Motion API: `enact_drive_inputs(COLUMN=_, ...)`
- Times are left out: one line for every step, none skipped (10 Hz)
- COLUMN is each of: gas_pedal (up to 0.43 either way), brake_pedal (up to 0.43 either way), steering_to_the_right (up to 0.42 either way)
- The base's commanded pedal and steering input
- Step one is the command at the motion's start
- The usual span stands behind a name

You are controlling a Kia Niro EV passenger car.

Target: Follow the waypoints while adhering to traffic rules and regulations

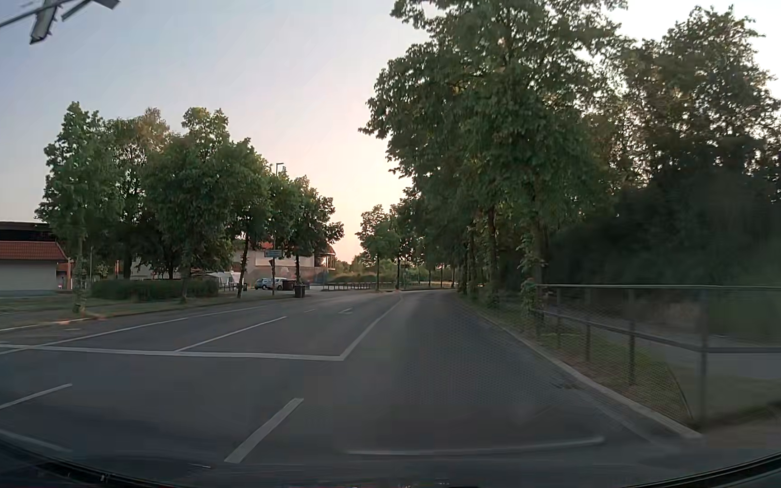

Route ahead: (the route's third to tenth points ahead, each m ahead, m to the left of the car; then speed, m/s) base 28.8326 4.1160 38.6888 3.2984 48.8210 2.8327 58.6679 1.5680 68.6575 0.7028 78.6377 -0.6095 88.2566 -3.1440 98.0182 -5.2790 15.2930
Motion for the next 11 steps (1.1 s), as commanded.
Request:
enact_drive_inputs(gas_pedal=0.197, brake_pedal=0.018, steering_to_the_right=0.001)
enact_drive_inputs(gas_pedal=0.197, brake_pedal=0.018, steering_to_the_right=0.002)
enact_drive_inputs(gas_pedal=0.197, brake_pedal=0.018, steering_to_the_right=0.002)
enact_drive_inputs(gas_pedal=0.209, brake_pedal=0.018, steering_to_the_right=0.002)
enact_drive_inputs(gas_pedal=0.209, brake_pedal=0.018, steering_to_the_right=0.003)
enact_drive_inputs(gas_pedal=0.287, brake_pedal=0.012, steering_to_the_right=0.002)
enact_drive_inputs(gas_pedal=0.299, brake_pedal=0.018, steering_to_the_right=0.002)
enact_drive_inputs(gas_pedal=0.299, brake_pedal=0.018, steering_to_the_right=0.002)
enact_drive_inputs(gas_pedal=0.299, brake_pedal=0.018, steering_to_the_right=0.002)
enact_drive_inputs(gas_pedal=0.299, brake_pedal=0.012, steering_to_the_right=0.003)
enact_drive_inputs(gas_pedal=0.299, brake_pedal=0.018, steering_to_the_right=0.002)
